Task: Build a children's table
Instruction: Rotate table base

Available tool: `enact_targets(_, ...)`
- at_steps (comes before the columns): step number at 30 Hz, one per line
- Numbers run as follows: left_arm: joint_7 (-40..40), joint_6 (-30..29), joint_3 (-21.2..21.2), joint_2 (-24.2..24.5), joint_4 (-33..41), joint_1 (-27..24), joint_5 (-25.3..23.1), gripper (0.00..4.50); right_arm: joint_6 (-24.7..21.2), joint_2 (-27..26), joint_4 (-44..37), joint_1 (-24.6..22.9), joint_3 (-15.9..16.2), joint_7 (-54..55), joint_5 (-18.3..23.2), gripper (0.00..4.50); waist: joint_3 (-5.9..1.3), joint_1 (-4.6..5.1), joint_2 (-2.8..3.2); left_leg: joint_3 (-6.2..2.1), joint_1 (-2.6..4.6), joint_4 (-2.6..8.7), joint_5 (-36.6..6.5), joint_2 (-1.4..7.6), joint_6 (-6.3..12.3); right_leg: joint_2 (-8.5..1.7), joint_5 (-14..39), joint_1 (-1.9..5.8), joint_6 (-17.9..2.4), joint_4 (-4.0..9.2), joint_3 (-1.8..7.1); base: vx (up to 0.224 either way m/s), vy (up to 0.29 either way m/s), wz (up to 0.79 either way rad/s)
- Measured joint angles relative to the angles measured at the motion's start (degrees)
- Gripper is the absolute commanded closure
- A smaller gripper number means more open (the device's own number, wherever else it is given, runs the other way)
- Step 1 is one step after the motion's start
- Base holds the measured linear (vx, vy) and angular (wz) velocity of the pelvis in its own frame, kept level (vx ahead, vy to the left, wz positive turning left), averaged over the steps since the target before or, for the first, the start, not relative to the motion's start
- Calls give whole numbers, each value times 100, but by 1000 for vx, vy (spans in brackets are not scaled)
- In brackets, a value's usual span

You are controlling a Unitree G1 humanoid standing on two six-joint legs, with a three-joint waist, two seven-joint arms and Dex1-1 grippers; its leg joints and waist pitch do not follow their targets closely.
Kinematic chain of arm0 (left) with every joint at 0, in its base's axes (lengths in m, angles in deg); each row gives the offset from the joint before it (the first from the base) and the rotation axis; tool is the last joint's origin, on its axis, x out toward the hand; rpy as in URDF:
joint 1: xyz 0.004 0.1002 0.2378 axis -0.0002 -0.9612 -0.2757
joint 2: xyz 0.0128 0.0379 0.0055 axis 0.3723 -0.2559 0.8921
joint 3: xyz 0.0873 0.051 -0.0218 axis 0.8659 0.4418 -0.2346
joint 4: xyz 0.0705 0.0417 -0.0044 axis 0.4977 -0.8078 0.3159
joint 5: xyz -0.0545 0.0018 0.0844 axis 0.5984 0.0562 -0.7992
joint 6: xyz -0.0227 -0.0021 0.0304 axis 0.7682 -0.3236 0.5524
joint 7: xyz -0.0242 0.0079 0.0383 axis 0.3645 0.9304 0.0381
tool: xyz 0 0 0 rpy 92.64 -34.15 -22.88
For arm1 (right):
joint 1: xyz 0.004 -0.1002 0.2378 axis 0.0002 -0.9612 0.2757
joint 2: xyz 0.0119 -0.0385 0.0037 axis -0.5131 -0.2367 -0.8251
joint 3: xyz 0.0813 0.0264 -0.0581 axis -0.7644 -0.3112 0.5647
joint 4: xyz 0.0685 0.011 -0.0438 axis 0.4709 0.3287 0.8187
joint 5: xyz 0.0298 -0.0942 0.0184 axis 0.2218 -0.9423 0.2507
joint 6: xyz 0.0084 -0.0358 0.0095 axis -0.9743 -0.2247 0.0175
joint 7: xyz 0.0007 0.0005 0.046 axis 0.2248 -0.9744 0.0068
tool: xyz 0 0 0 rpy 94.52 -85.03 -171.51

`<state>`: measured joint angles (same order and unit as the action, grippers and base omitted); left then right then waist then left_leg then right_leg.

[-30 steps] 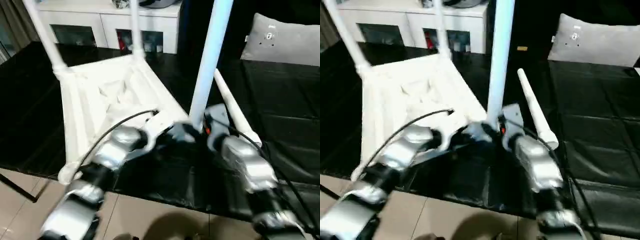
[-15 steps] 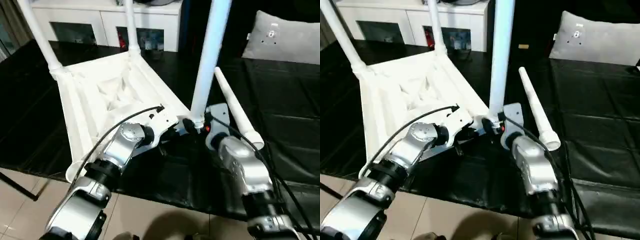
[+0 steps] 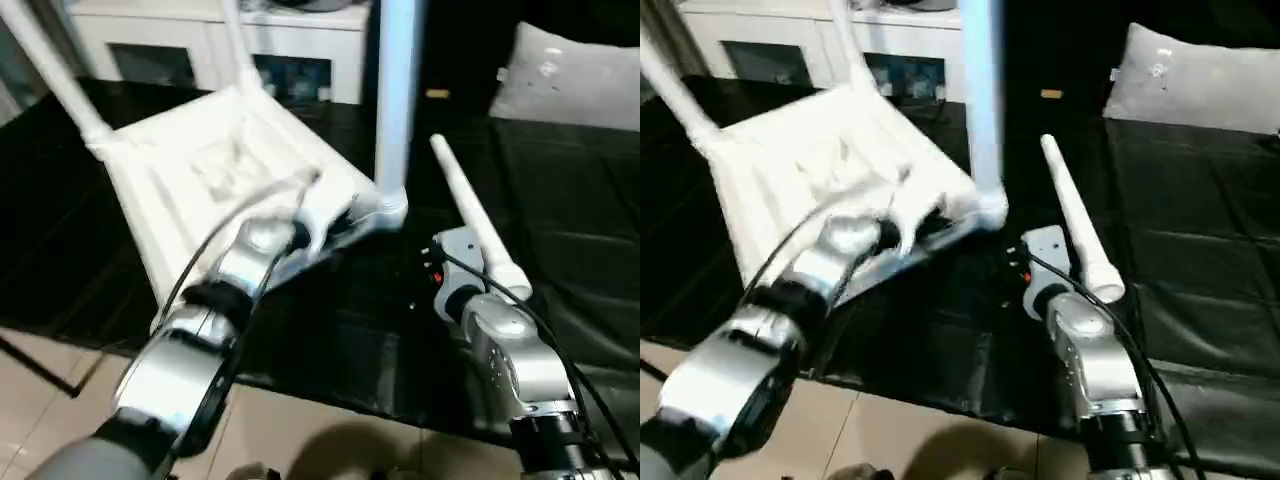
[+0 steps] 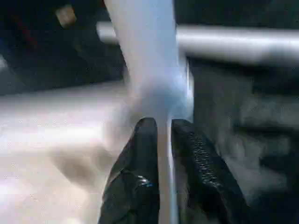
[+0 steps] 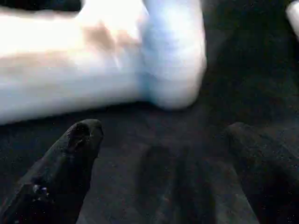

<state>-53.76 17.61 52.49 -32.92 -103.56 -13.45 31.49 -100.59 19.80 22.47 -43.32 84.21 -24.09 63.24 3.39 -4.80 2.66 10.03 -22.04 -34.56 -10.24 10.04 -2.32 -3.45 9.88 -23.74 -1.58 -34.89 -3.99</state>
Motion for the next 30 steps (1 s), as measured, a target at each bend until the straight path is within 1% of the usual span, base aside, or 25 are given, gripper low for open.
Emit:
enact_targets(2, -18, 84, 51, -20, -42, 9, -29, 354, -14, -46, -28, 0, 54, -26, 26, 0, -3, -22, 5, 0, 18, 0, -13, 0, -22, 0, 0, 17, 1, 0, 0, 0, 0, 0)
enact_targets(4, -100, 144, 130, -25, -188, -27, -129, 354, -23, -63, -28, -3, 65, -32, 24, 0, -3, -32, 5, 0, 20, -1, -8, 0, -19, 0, -1, 21, 4, 0, 0, 0, 0, 0)
enact_targets(7, -272, 167, 88, -23, -342, -72, -171, 354, -24, -67, -31, -17, 105, -18, 17, 0, -3, -33, 5, -2, 16, -8, -6, 0, -20, -1, -2, 21, 20, 0, 0, 0, 0, 0)
enact_targets(8, -310, 168, 44, -13, -325, -73, -161, 336, -27, -74, -43, -28, 120, 0, 18, 0, -3, -33, 6, -2, 14, -10, -6, 0, -20, -1, -8, 21, 12, 0, 0, 0, 0, 0)
enact_targets(9, -341, 159, -5, 7, -288, -78, -152, 327, -30, -77, -65, -36, 139, -2, 18, 0, -4, -32, 10, -2, 14, -10, -6, 0, -20, -2, -12, 21, 6, 0, 0, 0, 0, 0)
enact_targets(11, -327, -19, -72, 249, 311, -311, -93, 327, -29, -63, -232, -68, 231, -87, 15, 0, -3, 8, 29, -3, 14, -8, -7, 0, -20, -1, -14, 18, 4, 0, 1, 0, 0, 0)
enact_targets(13, -328, -283, -157, 552, 928, -533, -73, 308, -11, -6, -318, -87, 281, -186, 16, 0, -7, 22, 34, -4, 17, -4, -7, 4, -20, 2, -13, 17, 5, -3, -2, 0, 0, 0)
enact_targets(14, -333, -567, -216, 810, 1483, -765, -102, 295, -42, 22, -375, -89, 321, -257, 25, 0, -9, 35, 37, -4, 16, 1, -6, 4, -22, 3, -12, 11, 6, -3, -2, 0, 0, 0)
enact_targets(16, -311, -984, -295, 1191, 2213, -1127, -179, 295, -157, 55, -442, -120, 384, -370, 52, 0, -10, 51, 38, -5, 16, 3, -6, 6, -22, 4, -8, 12, 6, -5, -3, 0, 0, 0)
enact_targets(17, -213, -1380, -311, 1512, 2827, -1458, -327, 295, -182, 69, -423, -109, 491, -414, 34, 0, -9, 80, 38, -5, 14, 3, -6, 6, -23, 4, -7, 6, 7, -5, 0, 0, 0, 0)
enact_targets(18, -153, -1628, -338, 1703, 3114, -1651, -436, 295, -194, 86, -389, -108, 557, -455, 10, 0, -9, 90, 39, -5, 11, 3, -6, 5, -24, 4, -6, 5, 9, -5, -1, 0, 0, 0)
enact_targets(20, -43, -2171, -419, 2058, 3583, -2004, -660, 295, -192, 104, -304, -85, 685, -507, -40, 0, -8, 111, 38, -5, 8, 1, -5, 3, -25, 3, -3, 7, 14, -4, 0, 0, 0, 0)
enact_targets(22, 5, -2628, -466, 2310, 3991, -2265, -916, 295, -185, 69, -152, 24, 780, -550, -64, 0, -7, 116, 41, -5, 7, -1, -5, 0, -25, 1, 6, 8, 28, -2, 3, 0, 0, 0)
enact_targets(24, 41, -3303, -467, 2726, 4571, -2594, -1199, 295, -167, 22, 76, 230, 882, -575, -101, 0, -7, 147, 40, -6, 9, -2, -5, -2, -26, 1, 10, 10, 37, -3, 7, 0, 0, 0)
enact_targets(25, 42, -3334, -467, 2746, 4593, -2607, -1213, 295, -166, 21, 89, 240, 884, -575, -108, 0, -7, 148, 40, -6, 9, -2, -5, -1, -26, 2, 10, 10, 37, -3, 7, 0, 0, 0)
enact_targets(26, 79, -3983, -463, 3219, 5118, -2916, -1463, 295, -184, -9, 295, 438, 934, -574, -190, 0, -7, 169, 40, -7, 12, -1, -4, -1, -27, 2, 10, 8, 36, -5, 8, 0, 0, 0)
enact_targets(28, 142, -4323, -471, 3501, 5362, -3029, -1606, 295, -208, -1, 403, 501, 935, -574, -205, 0, -7, 153, 40, -9, 12, 0, -4, -1, -28, 3, 11, 9, 38, -5, 7, 0, 0, 0)
enact_targets(30, 243, -4533, -471, 3719, 5484, -3128, -1716, 295, -220, -15, 596, 595, 961, -569, -247, 0, -7, 134, 41, -10, 11, -1, -4, -2, -28, 3, 10, 10, 37, -5, 7, 0, 0, 0)
